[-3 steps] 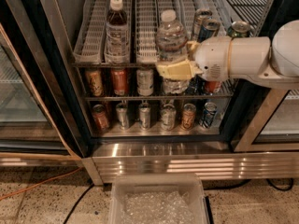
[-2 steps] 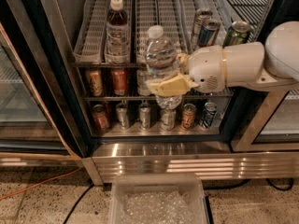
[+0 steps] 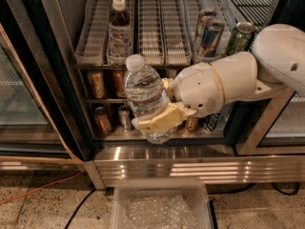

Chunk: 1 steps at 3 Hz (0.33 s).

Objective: Pick water bottle from top shelf of fridge

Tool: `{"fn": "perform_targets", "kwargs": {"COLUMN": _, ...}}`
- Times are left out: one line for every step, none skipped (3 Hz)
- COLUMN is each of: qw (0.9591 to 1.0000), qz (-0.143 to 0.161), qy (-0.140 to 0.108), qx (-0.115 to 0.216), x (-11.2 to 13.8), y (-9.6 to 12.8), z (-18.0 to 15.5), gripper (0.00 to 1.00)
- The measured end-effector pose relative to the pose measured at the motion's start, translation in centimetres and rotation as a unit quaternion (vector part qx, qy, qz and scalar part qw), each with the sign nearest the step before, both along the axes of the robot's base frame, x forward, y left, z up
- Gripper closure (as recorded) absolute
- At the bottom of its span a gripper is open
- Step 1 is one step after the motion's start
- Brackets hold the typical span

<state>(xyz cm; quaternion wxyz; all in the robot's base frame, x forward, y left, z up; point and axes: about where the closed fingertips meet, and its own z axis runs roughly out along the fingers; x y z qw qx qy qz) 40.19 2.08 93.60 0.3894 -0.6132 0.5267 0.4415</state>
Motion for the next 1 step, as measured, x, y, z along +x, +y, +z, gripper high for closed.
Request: {"fn": "perform_targets", "kwargs": {"qw": 1.0000, "qz": 0.000, "qy": 0.000, "qx": 0.000, "x": 0.00, "y": 0.00, "z": 0.00, "gripper": 1.00}}
